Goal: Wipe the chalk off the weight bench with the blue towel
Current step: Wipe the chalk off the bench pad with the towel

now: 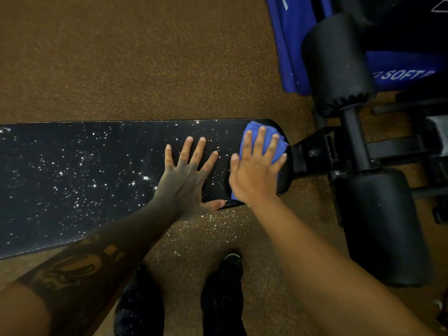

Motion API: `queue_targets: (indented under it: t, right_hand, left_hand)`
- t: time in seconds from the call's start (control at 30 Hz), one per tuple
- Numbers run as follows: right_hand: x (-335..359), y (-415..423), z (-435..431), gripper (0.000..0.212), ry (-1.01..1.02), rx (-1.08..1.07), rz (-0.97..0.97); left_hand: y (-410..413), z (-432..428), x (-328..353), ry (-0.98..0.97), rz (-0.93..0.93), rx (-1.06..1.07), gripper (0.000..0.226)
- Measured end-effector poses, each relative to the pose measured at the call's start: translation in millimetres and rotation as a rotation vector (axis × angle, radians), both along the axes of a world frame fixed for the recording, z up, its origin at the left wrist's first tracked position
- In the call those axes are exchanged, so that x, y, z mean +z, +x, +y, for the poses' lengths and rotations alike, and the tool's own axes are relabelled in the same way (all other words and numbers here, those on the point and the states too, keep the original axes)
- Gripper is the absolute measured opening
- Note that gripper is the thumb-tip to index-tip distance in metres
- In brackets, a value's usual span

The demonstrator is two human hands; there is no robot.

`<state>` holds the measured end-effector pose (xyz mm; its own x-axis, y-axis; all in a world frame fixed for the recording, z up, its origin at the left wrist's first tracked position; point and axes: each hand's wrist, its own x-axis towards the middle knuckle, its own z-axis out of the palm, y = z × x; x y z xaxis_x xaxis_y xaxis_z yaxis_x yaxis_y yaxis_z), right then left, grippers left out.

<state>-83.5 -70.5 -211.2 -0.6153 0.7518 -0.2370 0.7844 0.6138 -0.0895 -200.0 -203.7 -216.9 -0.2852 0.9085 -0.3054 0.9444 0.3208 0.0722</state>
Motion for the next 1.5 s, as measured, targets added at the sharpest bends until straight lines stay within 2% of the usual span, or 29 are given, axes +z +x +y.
queue_targets:
  t: [0.07, 0.13, 0.27, 0.3, 0.4, 0.43, 0.57, 0.6, 0.7, 0.73, 0.77, 0.87, 0.9, 1.0, 1.03, 1.07, 1.17, 1.2, 1.3, 1.33, 1.37, 1.43, 1.47, 1.5]
  right_hand:
    - [1, 8, -1, 0.065, 0.015, 0.208, -0.007]
    - [0, 14, 18, 0.062, -0.003, 0.279, 0.002]
    - [-2, 1, 32, 0.064, -0.006, -0.012, 0.002]
    - [-1, -3, 25, 0.066, 0.0, 0.029, 0.003]
    - [0, 2, 20, 0.064, 0.016, 0.384, -0.014]
    - [1, 4, 27, 0.062, 0.003, 0.412, -0.009]
    - [-4, -10, 38, 0.062, 0.003, 0.071, 0.015]
    - [-4, -16, 32, 0.064, 0.012, 0.075, 0.026]
    - [-2, -17, 25, 0.064, 0.018, 0.39, 0.03]
    - [-1, -16, 31, 0.062, 0.011, 0.434, 0.032]
    - [0, -18, 38, 0.061, 0.006, 0.397, 0.038]
    - [-2, -28, 45, 0.062, -0.016, 0.089, 0.033]
    - [-2, -33, 40, 0.063, -0.002, 0.111, 0.038]
    - [0, -32, 31, 0.063, 0.021, 0.533, 0.034]
    - [1, -31, 36, 0.062, 0.014, 0.589, 0.033]
    - [2, -33, 42, 0.061, 0.009, 0.548, 0.03]
    - [0, -41, 46, 0.061, -0.005, 0.228, 0.027]
    - [0, -45, 40, 0.062, 0.009, 0.257, 0.034]
    - [-2, -43, 35, 0.063, 0.009, 0.624, 0.036]
    - [0, -42, 40, 0.061, -0.001, 0.651, 0.036]
    - [0, -43, 46, 0.06, -0.008, 0.587, 0.036]
    - [-1, -45, 52, 0.059, -0.021, 0.313, 0.031]
    - [0, -47, 49, 0.06, -0.015, 0.241, 0.027]
    - [1, -48, 44, 0.061, -0.008, 0.275, 0.035]
  left_hand:
    - [-1, 0, 2, -0.011, -0.008, -0.004, 0.116]
    - [-3, 0, 2, -0.019, -0.022, -0.012, 0.117]
    - [-6, -3, 2, -0.02, -0.021, -0.006, 0.119]
    - [-5, -4, 2, -0.02, -0.014, -0.005, 0.119]
    - [-5, -4, 2, -0.018, -0.007, -0.007, 0.119]
    - [-5, -4, 2, -0.015, -0.009, -0.006, 0.119]
    - [-5, -4, 2, -0.015, -0.019, -0.002, 0.12]
    - [-5, -4, 2, -0.019, -0.016, -0.003, 0.12]
    - [-4, -4, 1, -0.013, -0.011, -0.006, 0.12]
    - [-5, -4, 1, -0.01, -0.012, -0.004, 0.121]
    - [-5, -4, 1, -0.008, -0.016, -0.001, 0.122]
    - [-5, -4, 0, -0.012, -0.024, 0.014, 0.127]
    - [-5, -4, 0, -0.014, -0.024, 0.016, 0.128]
    - [-4, -4, 2, -0.009, -0.019, 0.021, 0.129]
    - [-4, -5, 3, -0.008, -0.017, 0.028, 0.13]
    - [-4, -4, 4, -0.009, -0.013, 0.037, 0.131]
    - [-4, -4, 5, -0.027, -0.005, 0.06, 0.135]
    - [-4, -4, 4, -0.033, -0.006, 0.061, 0.135]
    - [-4, -4, 5, -0.041, -0.013, 0.059, 0.135]
    - [-4, -4, 6, -0.041, -0.011, 0.058, 0.134]
    - [-4, -4, 6, -0.042, -0.008, 0.057, 0.134]
    - [-4, -4, 5, -0.048, -0.01, 0.055, 0.135]
    - [-4, -3, 5, -0.05, -0.012, 0.056, 0.135]
    - [-4, -4, 5, -0.052, -0.01, 0.055, 0.135]
